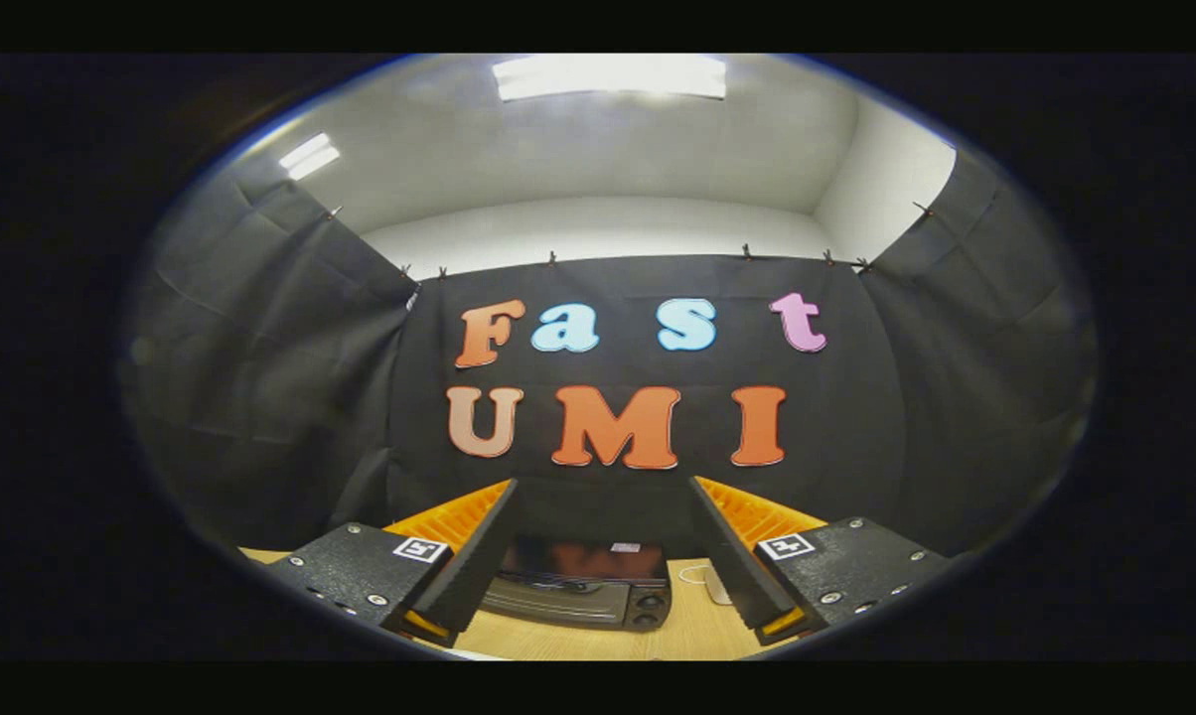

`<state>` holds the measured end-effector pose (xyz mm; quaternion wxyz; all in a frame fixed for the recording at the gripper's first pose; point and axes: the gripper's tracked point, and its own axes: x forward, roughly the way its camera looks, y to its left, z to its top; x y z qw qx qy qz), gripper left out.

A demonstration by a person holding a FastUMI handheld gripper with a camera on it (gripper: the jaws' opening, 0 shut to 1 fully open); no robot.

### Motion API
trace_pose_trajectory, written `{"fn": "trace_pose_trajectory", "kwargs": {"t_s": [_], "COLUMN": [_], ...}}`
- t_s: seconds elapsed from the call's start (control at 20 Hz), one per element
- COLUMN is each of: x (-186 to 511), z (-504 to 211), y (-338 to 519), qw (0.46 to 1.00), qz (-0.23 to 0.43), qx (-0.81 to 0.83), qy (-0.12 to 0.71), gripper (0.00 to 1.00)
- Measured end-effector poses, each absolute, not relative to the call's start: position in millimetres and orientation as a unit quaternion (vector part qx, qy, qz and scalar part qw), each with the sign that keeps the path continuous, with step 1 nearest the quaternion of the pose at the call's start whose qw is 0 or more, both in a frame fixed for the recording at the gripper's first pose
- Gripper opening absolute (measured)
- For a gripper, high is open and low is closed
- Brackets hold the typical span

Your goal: Open the toaster oven, put the food inside, and close the toaster oven door.

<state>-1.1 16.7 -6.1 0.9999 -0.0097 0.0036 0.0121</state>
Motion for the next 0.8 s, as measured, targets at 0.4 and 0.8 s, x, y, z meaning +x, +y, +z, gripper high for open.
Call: {"fn": "trace_pose_trajectory", "kwargs": {"t_s": [0.4, 0.8], "x": [0, 14], "z": [-12, -45], "y": [20, 28], "qw": [1.0, 0.999], "qz": [0.011, 0.014], "qx": [-0.007, 0.009], "qy": [0.007, 0.039], "gripper": [0.97, 0.98]}}
